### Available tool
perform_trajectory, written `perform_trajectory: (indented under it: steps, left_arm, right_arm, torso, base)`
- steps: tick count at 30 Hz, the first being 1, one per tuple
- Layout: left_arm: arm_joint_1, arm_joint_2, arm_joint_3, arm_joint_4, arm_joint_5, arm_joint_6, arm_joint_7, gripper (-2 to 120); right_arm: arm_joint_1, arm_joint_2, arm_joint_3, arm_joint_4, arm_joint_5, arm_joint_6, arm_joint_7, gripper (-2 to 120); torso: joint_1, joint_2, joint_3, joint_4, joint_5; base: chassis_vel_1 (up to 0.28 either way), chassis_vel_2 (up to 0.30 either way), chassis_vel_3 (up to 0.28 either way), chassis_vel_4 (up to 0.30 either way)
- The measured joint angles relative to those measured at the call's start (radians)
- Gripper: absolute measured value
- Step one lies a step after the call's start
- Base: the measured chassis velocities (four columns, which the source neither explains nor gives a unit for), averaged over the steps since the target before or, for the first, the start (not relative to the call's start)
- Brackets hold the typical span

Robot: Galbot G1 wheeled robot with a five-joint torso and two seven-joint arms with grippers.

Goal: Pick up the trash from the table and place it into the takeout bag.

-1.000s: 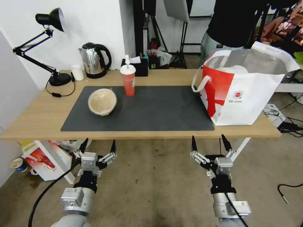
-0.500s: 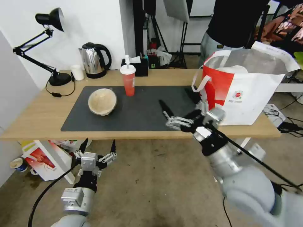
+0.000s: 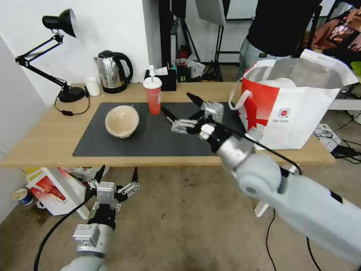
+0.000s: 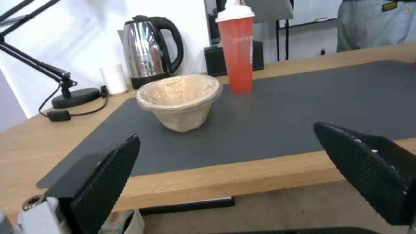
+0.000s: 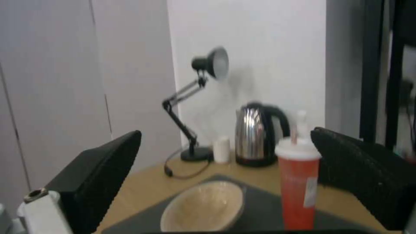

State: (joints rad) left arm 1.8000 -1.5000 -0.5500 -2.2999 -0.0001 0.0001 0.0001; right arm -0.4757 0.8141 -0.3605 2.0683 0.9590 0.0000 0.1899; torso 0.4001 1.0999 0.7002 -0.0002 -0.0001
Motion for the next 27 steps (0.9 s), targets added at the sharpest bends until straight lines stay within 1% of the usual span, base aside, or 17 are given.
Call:
perform_trajectory:
  steps: [1, 2, 4, 5, 7, 8, 9, 10, 12, 13, 15, 21, 25, 27]
  left_arm:
    - [0.000, 0.000, 0.000, 0.000, 0.000, 0.000, 0.000, 100]
    - [0.000, 0.000, 0.000, 0.000, 0.000, 0.000, 0.000, 100]
    - [0.000, 0.000, 0.000, 0.000, 0.000, 0.000, 0.000, 100]
    - [0.000, 0.000, 0.000, 0.000, 0.000, 0.000, 0.000, 100]
    - [0.000, 0.000, 0.000, 0.000, 0.000, 0.000, 0.000, 100]
    - [0.000, 0.000, 0.000, 0.000, 0.000, 0.000, 0.000, 100]
    - [0.000, 0.000, 0.000, 0.000, 0.000, 0.000, 0.000, 100]
    - [0.000, 0.000, 0.000, 0.000, 0.000, 0.000, 0.000, 100]
    - [0.000, 0.000, 0.000, 0.000, 0.000, 0.000, 0.000, 100]
    - [0.000, 0.000, 0.000, 0.000, 0.000, 0.000, 0.000, 100]
    - [0.000, 0.000, 0.000, 0.000, 0.000, 0.000, 0.000, 100]
    - [0.000, 0.000, 0.000, 0.000, 0.000, 0.000, 0.000, 100]
    - [0.000, 0.000, 0.000, 0.000, 0.000, 0.000, 0.000, 100]
    - [0.000, 0.000, 0.000, 0.000, 0.000, 0.000, 0.000, 100]
  right_arm:
    - [0.019, 0.009, -0.006, -0.011, 0.019, -0.027, 0.012, 100]
    - [0.051, 0.025, -0.016, -0.032, 0.045, -0.081, 0.033, 100]
    - [0.055, 0.027, -0.017, -0.035, 0.047, -0.088, 0.035, 100]
    - [0.068, 0.033, -0.021, -0.042, 0.052, -0.113, 0.047, 100]
    - [0.111, 0.059, -0.029, -0.063, 0.083, -0.228, 0.087, 100]
    - [0.119, 0.066, -0.029, -0.069, 0.087, -0.253, 0.096, 100]
    - [0.119, 0.066, -0.029, -0.069, 0.087, -0.253, 0.096, 100]
    - [0.143, 0.092, -0.031, -0.087, 0.090, -0.332, 0.121, 100]
    - [0.158, 0.111, -0.032, -0.103, 0.092, -0.399, 0.149, 100]
    - [0.158, 0.111, -0.032, -0.103, 0.092, -0.399, 0.149, 100]
    - [0.167, 0.127, -0.032, -0.122, 0.092, -0.445, 0.169, 100]
    - [0.180, 0.149, -0.028, -0.152, 0.092, -0.504, 0.210, 100]
    - [0.190, 0.158, -0.026, -0.166, 0.102, -0.514, 0.214, 100]
    - [0.215, 0.173, -0.022, -0.194, 0.119, -0.519, 0.215, 100]
  torso:
    - [0.000, 0.000, 0.000, 0.0001, -0.0001]
    - [0.000, 0.000, 0.000, 0.0002, 0.0000]
    - [0.000, 0.000, 0.000, 0.0002, 0.0001]
    - [0.000, 0.000, 0.000, 0.0002, 0.0001]
    - [0.000, 0.000, 0.000, 0.0001, 0.0001]
    - [0.000, 0.000, 0.000, 0.0001, 0.0001]
    - [0.000, 0.000, 0.000, 0.0001, 0.0001]
    - [0.000, 0.000, 0.000, 0.0002, 0.0000]
    - [0.000, 0.000, 0.000, 0.0003, 0.0000]
    - [0.000, 0.000, 0.000, 0.0003, 0.0000]
    - [0.000, 0.000, 0.000, 0.0001, 0.0001]
    - [0.000, 0.000, 0.000, 0.0001, 0.0001]
    - [0.000, 0.000, 0.000, 0.0001, 0.0001]
    - [0.000, 0.000, 0.000, 0.0001, 0.0002]
  base:
    - [0.000, 0.000, 0.000, 0.000]
    - [0.000, 0.000, 0.000, 0.000]
    - [0.000, 0.000, 0.000, 0.000]
    - [0.000, 0.000, 0.000, 0.000]
    - [0.000, 0.000, 0.000, 0.000]
    - [0.000, 0.000, 0.000, 0.000]
    - [0.000, 0.000, 0.000, 0.000]
    - [0.000, 0.000, 0.000, 0.000]
    - [0.000, 0.000, 0.000, 0.000]
    - [0.000, 0.000, 0.000, 0.000]
    - [0.000, 0.000, 0.000, 0.000]
    - [0.000, 0.000, 0.000, 0.000]
    - [0.000, 0.000, 0.000, 0.000]
    - [0.000, 0.000, 0.000, 0.000]
